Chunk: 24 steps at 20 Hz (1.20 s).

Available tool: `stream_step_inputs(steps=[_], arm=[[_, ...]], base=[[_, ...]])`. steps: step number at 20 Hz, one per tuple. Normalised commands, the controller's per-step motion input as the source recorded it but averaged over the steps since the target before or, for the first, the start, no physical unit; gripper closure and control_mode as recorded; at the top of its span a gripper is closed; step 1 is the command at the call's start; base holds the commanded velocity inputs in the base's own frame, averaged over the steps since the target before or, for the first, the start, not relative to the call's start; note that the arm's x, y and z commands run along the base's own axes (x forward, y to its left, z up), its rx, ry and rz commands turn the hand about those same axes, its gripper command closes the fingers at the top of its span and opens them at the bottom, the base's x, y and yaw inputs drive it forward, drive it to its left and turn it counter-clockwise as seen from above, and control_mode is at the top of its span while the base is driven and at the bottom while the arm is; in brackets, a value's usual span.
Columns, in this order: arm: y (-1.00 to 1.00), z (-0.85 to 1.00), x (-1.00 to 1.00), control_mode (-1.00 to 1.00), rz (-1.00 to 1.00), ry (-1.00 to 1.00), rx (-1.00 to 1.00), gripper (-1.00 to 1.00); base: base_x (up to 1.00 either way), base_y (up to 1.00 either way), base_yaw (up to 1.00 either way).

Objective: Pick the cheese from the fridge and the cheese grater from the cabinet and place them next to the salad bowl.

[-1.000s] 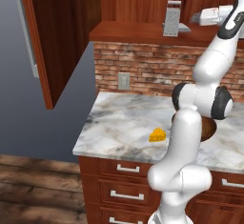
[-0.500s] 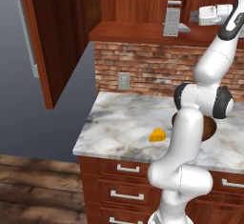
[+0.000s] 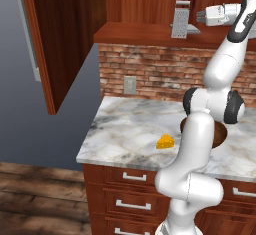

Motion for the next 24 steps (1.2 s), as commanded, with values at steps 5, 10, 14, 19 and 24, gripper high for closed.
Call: stream_step_inputs(steps=[5, 10, 14, 19, 24], arm=[[0.25, 0.0, 0.0, -1.0, 0.0, 0.0, 0.0, -1.0], [0.26, -0.01, 0.01, -1.0, 0.0, 0.0, 0.0, -1.0], [0.13, -0.04, 0.04, -1.0, 0.0, 0.0, 0.0, -1.0], [0.1, -0.09, 0.03, -1.0, 0.0, 0.0, 0.0, -1.0], [0.01, -0.07, 0.08, -1.0, 0.0, 0.0, 0.0, -1.0]], base=[[0.0, 0.0, 0.0], [0.0, 0.0, 0.0], [0.0, 0.0, 0.0], [0.0, 0.0, 0.0], [0.0, 0.0, 0.0]])
